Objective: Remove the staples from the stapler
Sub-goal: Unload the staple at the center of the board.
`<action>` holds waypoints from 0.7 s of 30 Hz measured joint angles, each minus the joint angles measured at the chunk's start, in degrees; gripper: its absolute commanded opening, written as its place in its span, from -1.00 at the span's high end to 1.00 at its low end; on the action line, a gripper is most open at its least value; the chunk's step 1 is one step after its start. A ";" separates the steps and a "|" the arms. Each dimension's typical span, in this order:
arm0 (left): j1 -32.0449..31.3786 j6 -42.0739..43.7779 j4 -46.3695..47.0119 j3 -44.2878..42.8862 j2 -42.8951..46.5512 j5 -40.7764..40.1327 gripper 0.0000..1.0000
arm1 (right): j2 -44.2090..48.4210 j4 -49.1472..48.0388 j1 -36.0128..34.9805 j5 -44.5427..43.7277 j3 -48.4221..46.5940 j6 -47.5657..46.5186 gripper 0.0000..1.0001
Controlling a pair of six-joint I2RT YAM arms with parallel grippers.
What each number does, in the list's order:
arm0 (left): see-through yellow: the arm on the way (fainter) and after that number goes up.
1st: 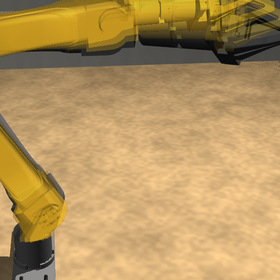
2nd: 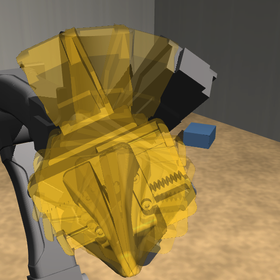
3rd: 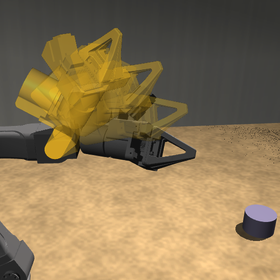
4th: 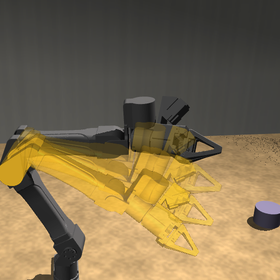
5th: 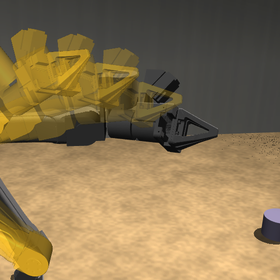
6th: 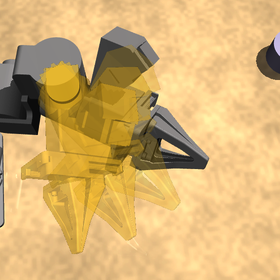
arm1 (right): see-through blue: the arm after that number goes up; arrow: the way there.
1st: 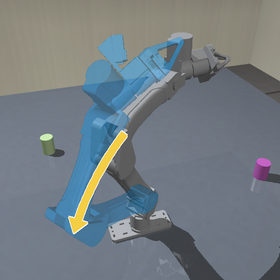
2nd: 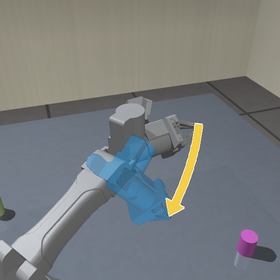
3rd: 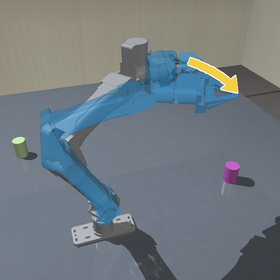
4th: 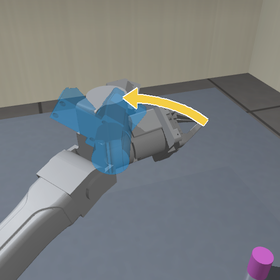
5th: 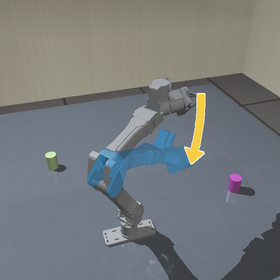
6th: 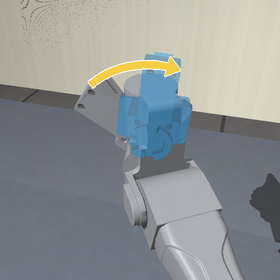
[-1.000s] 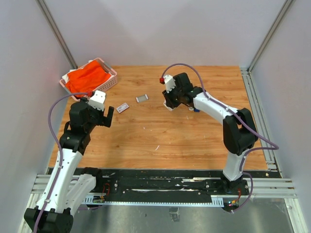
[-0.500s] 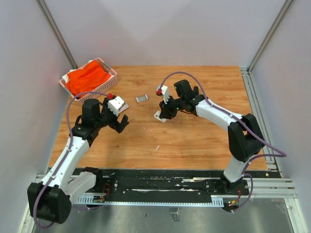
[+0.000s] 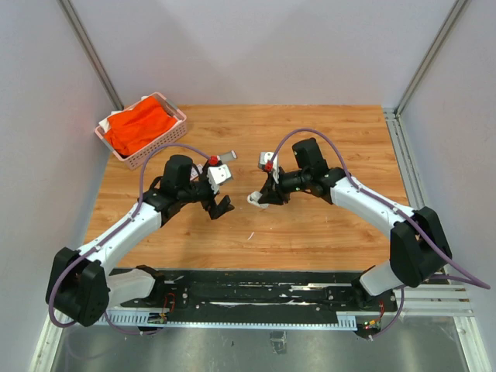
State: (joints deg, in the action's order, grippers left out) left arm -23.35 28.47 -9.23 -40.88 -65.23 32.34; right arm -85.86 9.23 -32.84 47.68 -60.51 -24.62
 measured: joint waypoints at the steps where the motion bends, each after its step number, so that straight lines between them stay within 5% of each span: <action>1: -0.83 -0.04 0.37 -0.76 -0.76 0.15 -0.96 | 0.74 -0.50 0.00 0.81 1.33 -0.61 0.82; 14: -9.11 -2.08 4.68 -4.46 -7.74 1.60 -0.99 | 4.92 -8.02 -0.02 4.66 9.66 -2.43 0.82; 21: -11.21 -3.30 6.51 -4.26 -7.87 2.99 -0.81 | 5.86 -12.87 -0.02 6.84 11.80 -1.79 0.83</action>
State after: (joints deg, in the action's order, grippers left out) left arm -34.57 25.17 -2.72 -45.15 -73.10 35.33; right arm -80.01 -3.64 -32.86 54.52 -48.71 -26.41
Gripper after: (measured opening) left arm 0.948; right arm 0.273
